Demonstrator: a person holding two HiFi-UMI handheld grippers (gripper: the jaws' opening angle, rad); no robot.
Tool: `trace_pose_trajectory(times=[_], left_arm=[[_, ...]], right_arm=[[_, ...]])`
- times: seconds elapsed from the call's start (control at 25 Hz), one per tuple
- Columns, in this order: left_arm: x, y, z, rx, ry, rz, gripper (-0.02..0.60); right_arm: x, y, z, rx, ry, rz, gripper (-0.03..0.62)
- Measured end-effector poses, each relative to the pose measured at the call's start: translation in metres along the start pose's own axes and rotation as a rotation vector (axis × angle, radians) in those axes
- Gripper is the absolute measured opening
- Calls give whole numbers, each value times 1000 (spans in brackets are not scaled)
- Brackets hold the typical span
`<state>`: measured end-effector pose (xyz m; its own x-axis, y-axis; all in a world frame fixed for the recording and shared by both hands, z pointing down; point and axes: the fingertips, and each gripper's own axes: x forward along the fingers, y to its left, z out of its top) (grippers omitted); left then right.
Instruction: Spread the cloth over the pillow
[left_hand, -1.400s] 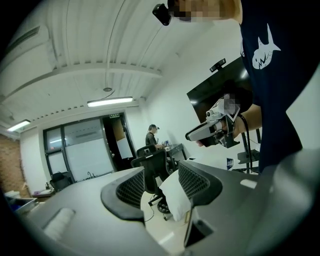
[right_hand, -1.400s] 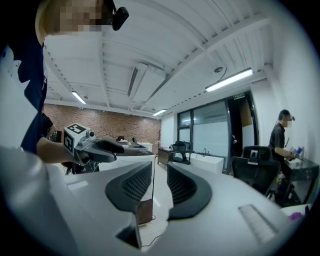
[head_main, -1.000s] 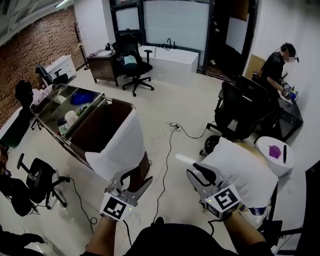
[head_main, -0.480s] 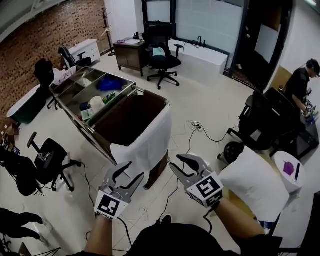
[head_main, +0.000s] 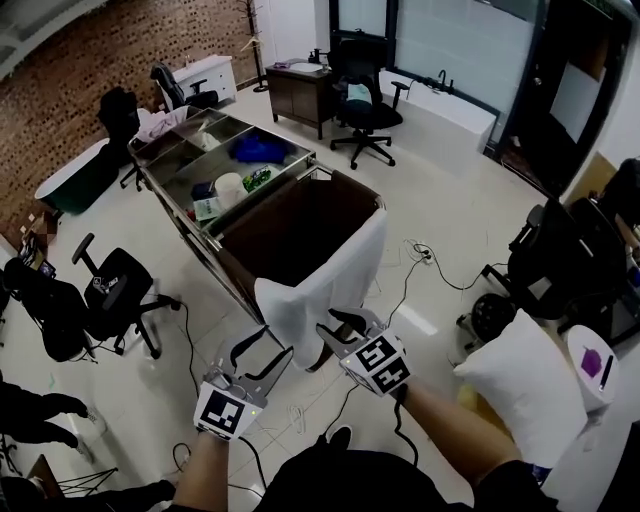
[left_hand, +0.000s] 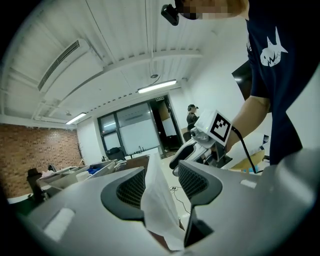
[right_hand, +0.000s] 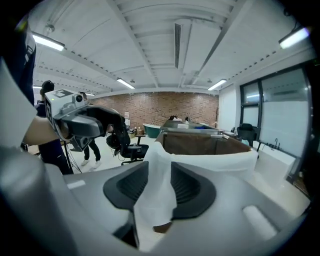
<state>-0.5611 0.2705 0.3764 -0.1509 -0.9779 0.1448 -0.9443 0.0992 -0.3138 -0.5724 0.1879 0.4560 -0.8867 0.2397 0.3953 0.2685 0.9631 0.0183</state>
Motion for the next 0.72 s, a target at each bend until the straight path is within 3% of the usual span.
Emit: trace_pose_trajectory(times=[0.2, 0.6, 0.72], left_arm=[[-9, 3, -15, -21, 20, 14, 199], [-15, 11, -33, -38, 49, 16, 199], [-16, 13, -35, -47, 48, 18, 199]], right_arm=[[51, 1, -29, 77, 84, 42, 160], [107, -6, -62, 114, 195, 4, 160], [110, -7, -62, 121, 202, -20, 133]])
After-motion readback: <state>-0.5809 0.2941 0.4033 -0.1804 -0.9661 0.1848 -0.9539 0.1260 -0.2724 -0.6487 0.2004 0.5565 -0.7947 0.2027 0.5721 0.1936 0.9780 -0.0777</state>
